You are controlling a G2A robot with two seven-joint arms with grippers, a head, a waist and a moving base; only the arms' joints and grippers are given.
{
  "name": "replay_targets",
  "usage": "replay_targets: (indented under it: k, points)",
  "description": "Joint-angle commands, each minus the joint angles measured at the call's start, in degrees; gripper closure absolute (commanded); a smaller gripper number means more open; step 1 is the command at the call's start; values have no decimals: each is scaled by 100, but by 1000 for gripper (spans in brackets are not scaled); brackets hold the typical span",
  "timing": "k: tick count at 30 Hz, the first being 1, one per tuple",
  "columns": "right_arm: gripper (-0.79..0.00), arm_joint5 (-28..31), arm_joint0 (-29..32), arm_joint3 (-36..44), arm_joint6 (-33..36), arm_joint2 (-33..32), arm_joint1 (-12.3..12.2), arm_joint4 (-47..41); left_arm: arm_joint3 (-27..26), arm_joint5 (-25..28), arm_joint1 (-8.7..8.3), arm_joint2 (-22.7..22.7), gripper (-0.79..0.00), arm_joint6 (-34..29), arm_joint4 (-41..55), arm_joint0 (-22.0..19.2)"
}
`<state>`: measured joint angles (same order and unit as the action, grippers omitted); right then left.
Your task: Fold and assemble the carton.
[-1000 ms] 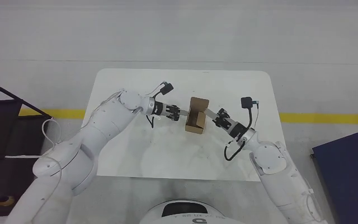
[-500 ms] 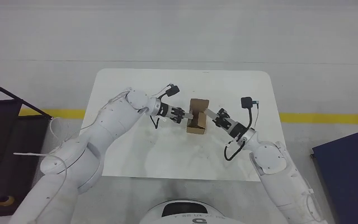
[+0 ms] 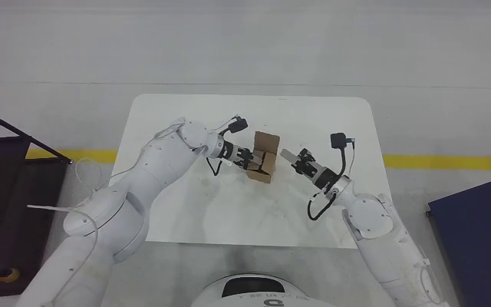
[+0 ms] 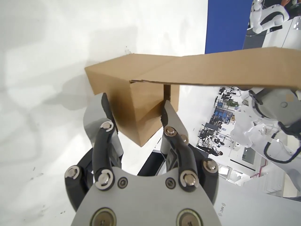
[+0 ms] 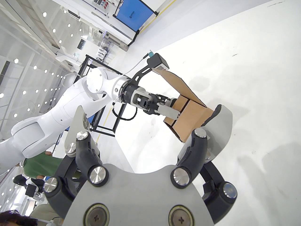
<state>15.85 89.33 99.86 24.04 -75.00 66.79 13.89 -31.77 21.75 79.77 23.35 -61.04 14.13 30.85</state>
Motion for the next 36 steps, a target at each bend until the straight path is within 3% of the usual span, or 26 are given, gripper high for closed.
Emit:
replay_targets:
  k: [1,3,11,13,16,22,30,36]
  points:
    - [-785,3,0,0,0,0,0,-2,18,-28,16,9,-157,12,-52,3]
    - [-785,3,0,0,0,0,0,-2,36,-32,32,23,0,17,-99,13]
    - [-785,3,0,0,0,0,0,-2,-50,-123,-42,166,0,-204,-330,-68]
    - [-785,3,0,0,0,0,0,-2,-153,-461,-127,195,0,-386,-518,-125]
    - [-785,3,0,0,0,0,0,-2,-444,-1409,-291,208,0,-484,-1028,-221]
    - [-785,3,0,0,0,0,0,-2,-1893,-2899,-823,574,0,-373,-1833,28]
    - [-785,3,0,0,0,0,0,-2,-4458,-4293,-1611,1243,0,-176,-3357,1142]
    - [-785,3,0,0,0,0,0,-2,-5428,-4527,-1923,1613,0,-583,-3882,1694]
